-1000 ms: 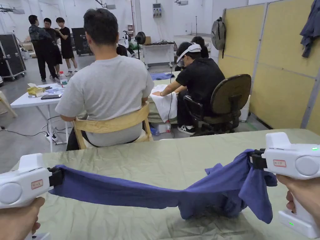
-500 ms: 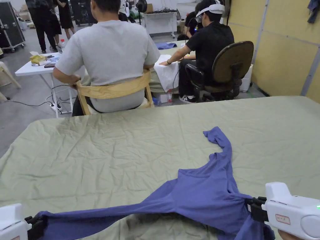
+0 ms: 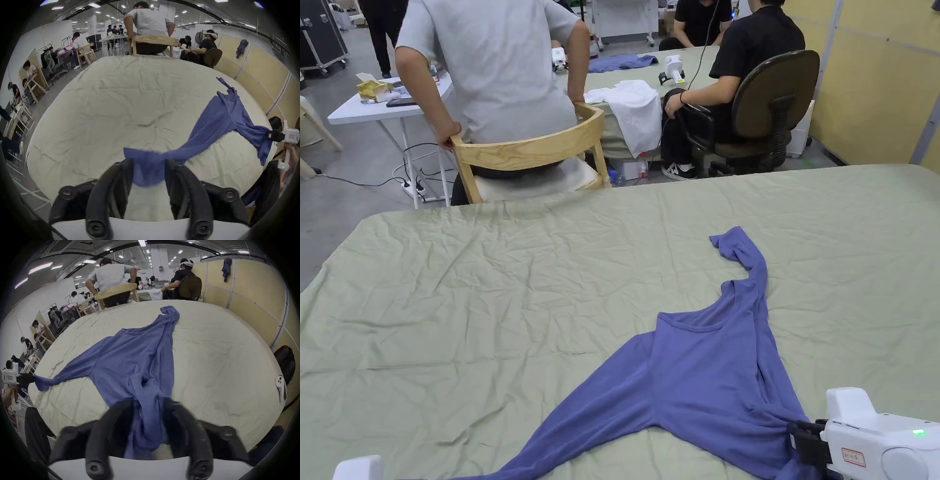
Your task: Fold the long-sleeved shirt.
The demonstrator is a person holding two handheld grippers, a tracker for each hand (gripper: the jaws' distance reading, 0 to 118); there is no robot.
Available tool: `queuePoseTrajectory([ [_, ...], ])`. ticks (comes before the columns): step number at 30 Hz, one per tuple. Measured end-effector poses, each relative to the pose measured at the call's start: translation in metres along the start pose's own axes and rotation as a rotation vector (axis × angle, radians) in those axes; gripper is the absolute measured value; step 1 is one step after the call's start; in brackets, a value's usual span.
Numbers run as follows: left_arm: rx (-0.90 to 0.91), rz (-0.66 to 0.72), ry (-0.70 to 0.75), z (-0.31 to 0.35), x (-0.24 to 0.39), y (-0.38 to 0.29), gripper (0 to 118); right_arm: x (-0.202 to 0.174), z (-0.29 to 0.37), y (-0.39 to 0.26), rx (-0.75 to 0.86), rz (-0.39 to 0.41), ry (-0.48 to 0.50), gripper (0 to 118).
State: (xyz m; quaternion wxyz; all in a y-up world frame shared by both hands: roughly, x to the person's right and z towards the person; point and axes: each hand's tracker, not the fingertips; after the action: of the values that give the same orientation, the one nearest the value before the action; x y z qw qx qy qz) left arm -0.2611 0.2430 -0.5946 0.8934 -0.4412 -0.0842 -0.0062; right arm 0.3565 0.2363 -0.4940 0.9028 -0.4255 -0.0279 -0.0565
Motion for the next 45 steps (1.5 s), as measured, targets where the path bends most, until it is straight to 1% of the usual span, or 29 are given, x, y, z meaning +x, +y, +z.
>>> queuePoseTrajectory([
  [1, 0.015, 0.005, -0.002, 0.004, 0.0, 0.002, 47, 0.0, 0.002, 0.001, -0.002, 0.001, -0.004, 58],
  [4, 0.102, 0.003, -0.006, 0.028, 0.013, 0.009, 47, -0.001, 0.016, 0.005, 0.018, -0.006, -0.005, 58],
  [7, 0.179, -0.066, 0.006, 0.053, 0.034, 0.022, 47, -0.005, 0.04, 0.013, 0.106, -0.013, 0.018, 58],
  [10, 0.249, -0.09, -0.023, 0.076, 0.058, 0.034, 47, -0.014, 0.07, 0.022, 0.189, -0.002, -0.006, 58],
  [11, 0.255, -0.092, -0.043, 0.082, 0.066, 0.037, 41, -0.016, 0.079, 0.022, 0.221, 0.003, -0.011, 58],
  [13, 0.273, -0.13, -0.095, 0.091, 0.087, 0.042, 23, -0.023, 0.102, 0.02, 0.282, -0.007, -0.016, 56],
  [15, 0.318, -0.192, -0.1, 0.099, 0.109, 0.04, 5, -0.029, 0.122, 0.011, 0.339, -0.014, -0.003, 37],
  [17, 0.324, -0.201, -0.125, 0.102, 0.128, 0.037, 1, -0.035, 0.141, -0.001, 0.398, -0.012, 0.005, 5],
  [18, 0.324, -0.199, -0.18, 0.103, 0.136, 0.034, 0, -0.039, 0.15, -0.009, 0.429, -0.007, -0.023, 3],
  [19, 0.318, -0.198, -0.202, 0.103, 0.143, 0.033, 0, -0.042, 0.156, -0.013, 0.433, 0.0, -0.031, 1],
  [20, 0.317, -0.198, -0.191, 0.102, 0.149, 0.031, 0, -0.044, 0.161, -0.016, 0.428, 0.009, -0.032, 1],
  [22, 0.313, -0.224, -0.205, 0.101, 0.161, 0.032, 0, -0.045, 0.173, -0.021, 0.4, -0.016, -0.036, 0],
  [23, 0.31, -0.224, -0.213, 0.1, 0.165, 0.032, 0, -0.043, 0.174, -0.022, 0.337, -0.051, -0.019, 0],
  [25, 0.305, -0.223, -0.241, 0.097, 0.173, 0.033, 0, -0.037, 0.172, -0.025, 0.169, -0.083, 0.03, 0],
  [26, 0.302, -0.231, -0.243, 0.095, 0.177, 0.036, 0, -0.036, 0.168, -0.027, 0.079, -0.052, 0.064, 0],
  [28, 0.289, -0.275, -0.24, 0.09, 0.186, 0.036, 0, -0.036, 0.16, -0.035, -0.052, 0.032, 0.062, 0],
  [29, 0.285, -0.278, -0.247, 0.088, 0.189, 0.037, 0, -0.038, 0.157, -0.041, -0.079, 0.061, 0.06, 0],
  [30, 0.276, -0.273, -0.265, 0.083, 0.191, 0.038, 0, -0.04, 0.153, -0.047, -0.093, 0.067, 0.052, 1],
  [31, 0.272, -0.266, -0.275, 0.081, 0.193, 0.038, 0, -0.038, 0.147, -0.052, -0.11, 0.058, 0.058, 2],
  [32, 0.267, -0.265, -0.277, 0.078, 0.195, 0.038, 0, -0.037, 0.142, -0.054, -0.113, 0.05, 0.069, 13],
  [33, 0.259, -0.267, -0.279, 0.075, 0.198, 0.038, 0, -0.038, 0.135, -0.056, -0.121, 0.043, 0.052, 32],
  [34, 0.253, -0.27, -0.281, 0.07, 0.199, 0.04, 0, -0.039, 0.129, -0.058, -0.154, 0.055, 0.029, 56],
  [35, 0.247, -0.271, -0.284, 0.067, 0.2, 0.04, 0, -0.038, 0.121, -0.058, -0.205, 0.094, -0.002, 70],
  [36, 0.237, -0.271, -0.286, 0.065, 0.201, 0.04, 0, -0.04, 0.113, -0.059, -0.239, 0.114, -0.031, 67],
  [37, 0.229, -0.272, -0.288, 0.062, 0.203, 0.04, 0, -0.041, 0.105, -0.061, -0.253, 0.131, -0.032, 67],
  [38, 0.227, -0.272, -0.288, 0.059, 0.204, 0.042, 0, -0.04, 0.097, -0.063, -0.233, 0.122, -0.013, 67],
  [40, 0.215, -0.271, -0.29, 0.054, 0.205, 0.043, 0, -0.036, 0.075, -0.064, -0.269, 0.12, 0.003, 67],
  [43, 0.199, -0.264, -0.289, 0.047, 0.207, 0.046, 0, -0.04, 0.037, -0.067, -0.34, 0.182, -0.009, 67],
  [45, 0.187, -0.263, -0.29, 0.042, 0.208, 0.046, 0, -0.042, 0.01, -0.068, -0.366, 0.202, -0.015, 67],
])
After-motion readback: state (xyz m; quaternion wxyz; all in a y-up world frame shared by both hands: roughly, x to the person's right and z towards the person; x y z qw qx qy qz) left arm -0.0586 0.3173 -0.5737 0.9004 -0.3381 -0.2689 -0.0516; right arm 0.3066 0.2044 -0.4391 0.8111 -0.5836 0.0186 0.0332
